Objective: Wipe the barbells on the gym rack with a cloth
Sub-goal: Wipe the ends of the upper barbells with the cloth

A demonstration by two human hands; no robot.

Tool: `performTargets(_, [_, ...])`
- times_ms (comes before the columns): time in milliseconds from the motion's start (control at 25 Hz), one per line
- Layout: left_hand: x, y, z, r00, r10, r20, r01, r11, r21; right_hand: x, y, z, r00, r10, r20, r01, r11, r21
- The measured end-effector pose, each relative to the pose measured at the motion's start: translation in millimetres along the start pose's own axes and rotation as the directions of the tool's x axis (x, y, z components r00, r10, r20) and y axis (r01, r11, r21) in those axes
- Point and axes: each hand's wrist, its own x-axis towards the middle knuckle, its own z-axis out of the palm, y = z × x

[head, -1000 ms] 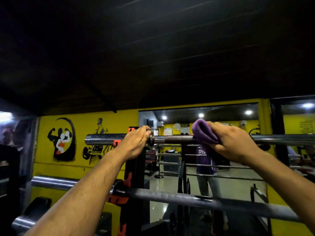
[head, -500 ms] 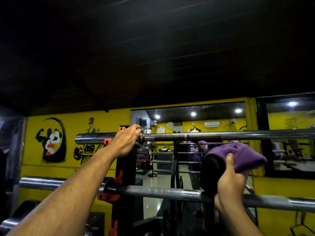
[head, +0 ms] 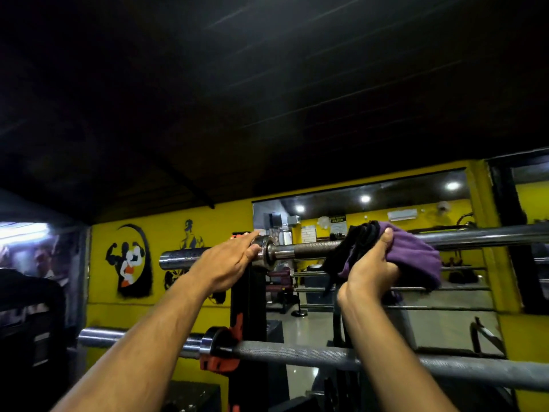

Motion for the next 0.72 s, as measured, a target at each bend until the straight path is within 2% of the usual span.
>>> performTargets(120, [5.8, -6.1, 4.3, 1.0, -0.003, -0.019, 0.003, 1.0, 0.022, -29.5, 38.9, 15.8, 0.987, 0.116, 0.109, -0.11, 0.993, -0.052])
performTargets(240, [4.9, -7.3, 5.1, 0.999, 0.005, -0.038, -0.004, 1.0, 0.03, -39.3, 51.3, 18.2, 0.975, 0.152, 0.162, -0.136, 0.985, -0.108])
performTargets(320, [2.9, -5.9, 4.9, 0.999, -0.001, -0.032, 0.002, 1.0, 0.011, -29.5, 30.5, 5.2, 0.986, 0.12, 0.115, -0.109, 0.99, -0.094])
performTargets(440, [3.6, -5.6, 5.0, 0.999, -0.009, -0.05, 0.01, 1.0, 0.014, 1.5, -8.9, -18.8, 1.0, -0.025, -0.006, 0.025, 1.0, 0.014])
performTargets(520, [4.8, -5.9, 6.7, 0.998, -0.015, -0.056, 0.017, 1.0, 0.027, 8.0, -16.9, -22.4, 0.999, -0.036, -0.008, 0.036, 0.998, 0.047])
performTargets(720, [4.2, -5.5, 7.6, 0.998, -0.03, -0.049, 0.031, 0.999, 0.031, -26.5, 38.1, 8.1, 0.98, 0.116, 0.16, -0.09, 0.983, -0.162])
